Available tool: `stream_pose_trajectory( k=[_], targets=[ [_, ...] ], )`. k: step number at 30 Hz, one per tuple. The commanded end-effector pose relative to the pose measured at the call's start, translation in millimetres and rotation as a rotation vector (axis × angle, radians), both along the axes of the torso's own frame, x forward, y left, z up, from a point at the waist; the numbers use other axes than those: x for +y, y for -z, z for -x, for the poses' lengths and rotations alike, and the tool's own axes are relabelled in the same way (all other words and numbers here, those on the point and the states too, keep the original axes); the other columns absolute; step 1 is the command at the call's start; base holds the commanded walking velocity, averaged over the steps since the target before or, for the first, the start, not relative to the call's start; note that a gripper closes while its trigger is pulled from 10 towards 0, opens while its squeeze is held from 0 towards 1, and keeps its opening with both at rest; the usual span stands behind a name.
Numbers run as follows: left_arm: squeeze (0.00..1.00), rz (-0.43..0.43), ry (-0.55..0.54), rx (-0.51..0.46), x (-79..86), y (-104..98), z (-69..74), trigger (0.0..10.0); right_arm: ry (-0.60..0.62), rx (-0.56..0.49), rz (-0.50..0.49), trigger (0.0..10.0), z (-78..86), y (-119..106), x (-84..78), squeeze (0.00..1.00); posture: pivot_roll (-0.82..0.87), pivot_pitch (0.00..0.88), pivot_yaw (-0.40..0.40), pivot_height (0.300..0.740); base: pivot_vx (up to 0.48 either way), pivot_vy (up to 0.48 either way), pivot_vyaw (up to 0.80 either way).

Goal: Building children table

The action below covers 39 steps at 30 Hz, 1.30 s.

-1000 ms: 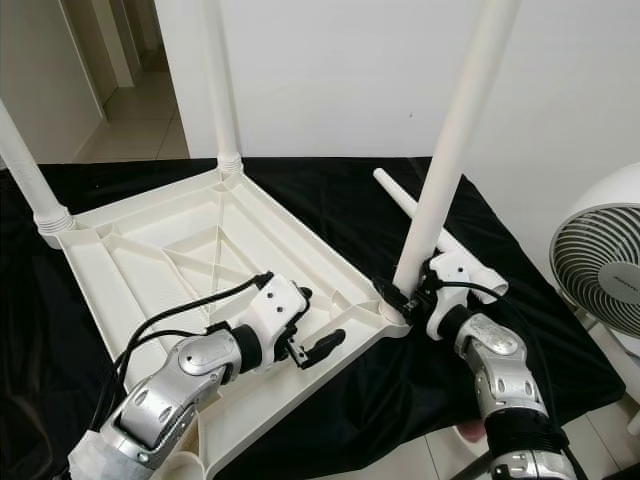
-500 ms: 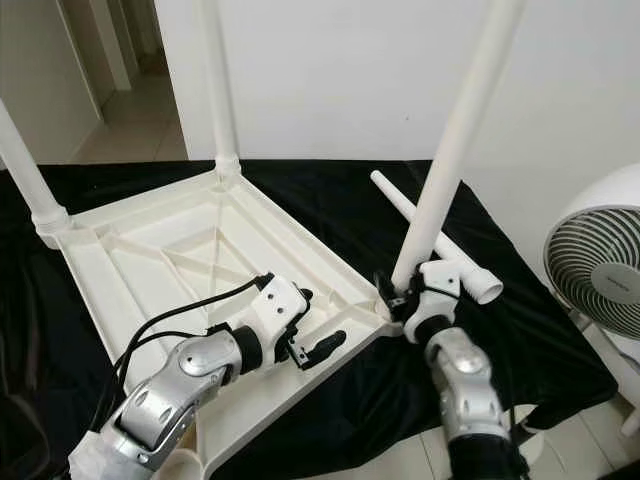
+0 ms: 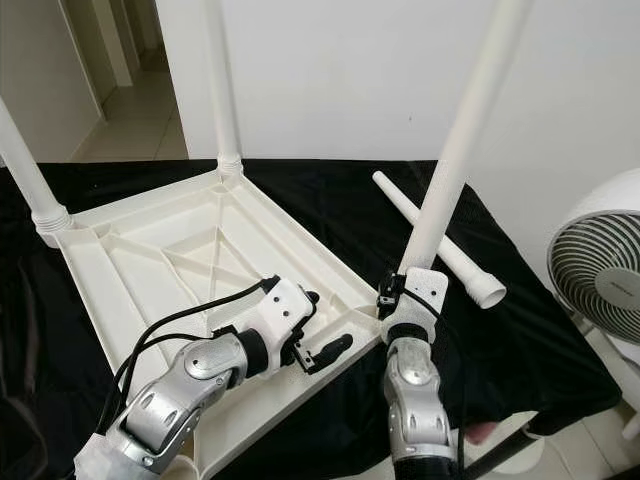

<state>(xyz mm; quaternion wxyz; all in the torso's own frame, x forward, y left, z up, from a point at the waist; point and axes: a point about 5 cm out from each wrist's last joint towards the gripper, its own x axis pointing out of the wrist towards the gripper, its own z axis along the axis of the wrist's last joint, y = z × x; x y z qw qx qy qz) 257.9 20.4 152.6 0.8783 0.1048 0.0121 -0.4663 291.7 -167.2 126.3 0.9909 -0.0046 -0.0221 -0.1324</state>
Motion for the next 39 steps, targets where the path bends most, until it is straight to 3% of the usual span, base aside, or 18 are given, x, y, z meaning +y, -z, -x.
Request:
stream_pose_trajectory(
  k=[1, 5, 6, 7, 11, 15, 17, 20, 23, 27, 31, 38, 39],
  targets=[
    [0.00, -0.007, 0.045, 0.016, -1.3, 4.2, 2.2, 10.0, 0.063, 0.114, -0.017, 10.0, 6.1, 21.5, -8.9, 0.00, 0.00, 0.000, -0.005, 0.740, 0.000, 0.000, 0.00],
    [0.00, -0.010, 0.045, 0.013, -0.6, 4.0, 1.5, 10.0, 0.056, 0.102, -0.017, 10.0, 4.3, 18.8, -10.2, 0.00, 0.00, 0.000, -0.010, 0.740, 0.000, 0.000, 0.00],
    [0.00, -0.012, 0.041, 0.011, 0.2, 3.8, 0.7, 10.0, 0.044, 0.088, -0.026, 10.0, 3.9, 17.2, -8.3, 0.57, 0.00, 0.000, -0.010, 0.740, 0.000, 0.000, 0.00],
    [0.00, -0.012, 0.037, 0.008, 0.8, 3.4, 0.0, 10.0, 0.015, 0.063, -0.040, 10.0, 3.5, 14.3, -4.8, 1.00, 0.01, 0.000, -0.012, 0.740, 0.000, 0.000, 0.00],
    [0.00, -0.011, 0.030, 0.006, 1.2, 3.0, -0.6, 10.0, -0.021, 0.023, -0.071, 10.0, 2.7, 8.3, 1.0, 1.00, 0.01, 0.000, -0.016, 0.740, 0.000, 0.000, 0.00],
    [0.00, -0.008, 0.022, 0.005, 1.1, 2.8, -0.7, 10.0, -0.165, -0.101, -0.116, 10.0, -1.3, -10.6, 3.1, 1.00, 0.01, 0.000, -0.022, 0.740, 0.000, 0.000, 0.00],
    [0.00, -0.003, 0.017, 0.007, 0.8, 2.8, -0.6, 10.0, -0.370, -0.131, -0.071, 10.0, -7.0, -23.6, -4.4, 0.00, 0.01, 0.000, -0.026, 0.740, 0.000, 0.000, 0.00],
    [0.00, -0.002, 0.015, 0.007, 0.7, 2.8, -0.7, 10.0, -0.431, -0.132, -0.034, 10.0, -8.8, -27.5, -9.5, 0.00, 0.01, 0.000, -0.027, 0.740, 0.000, 0.000, 0.00],
    [0.00, -0.001, 0.011, 0.006, 1.4, 2.4, -1.4, 10.0, -0.622, -0.062, 0.100, 10.0, -14.1, -29.6, -31.2, 0.00, 0.00, 0.000, -0.027, 0.740, 0.000, 0.000, 0.00],
    [0.00, -0.001, 0.011, 0.005, 1.4, 2.4, -1.6, 10.0, -0.640, -0.054, 0.114, 10.0, -14.3, -28.6, -32.6, 0.00, 0.00, 0.000, -0.027, 0.740, 0.000, 0.000, 0.00],
    [0.00, -0.003, 0.002, -0.003, 3.7, 0.0, -4.2, 10.0, -0.778, 0.068, 0.163, 10.0, -12.4, -10.4, -38.3, 0.00, 0.01, 0.000, -0.027, 0.740, 0.000, 0.000, 0.00],
    [0.00, -0.002, -0.007, -0.005, 5.5, -1.1, -5.9, 10.0, -0.869, 0.128, 0.178, 10.0, -6.9, -0.2, -41.8, 0.00, 0.01, 0.000, -0.022, 0.740, 0.000, 0.000, 0.00],
    [0.00, -0.001, -0.007, -0.005, 5.6, -1.3, -6.1, 10.0, -0.868, 0.126, 0.186, 4.3, -7.9, -0.1, -44.7, 0.00, 0.01, 0.000, -0.019, 0.740, 0.000, 0.000, 0.00]
  ],
)
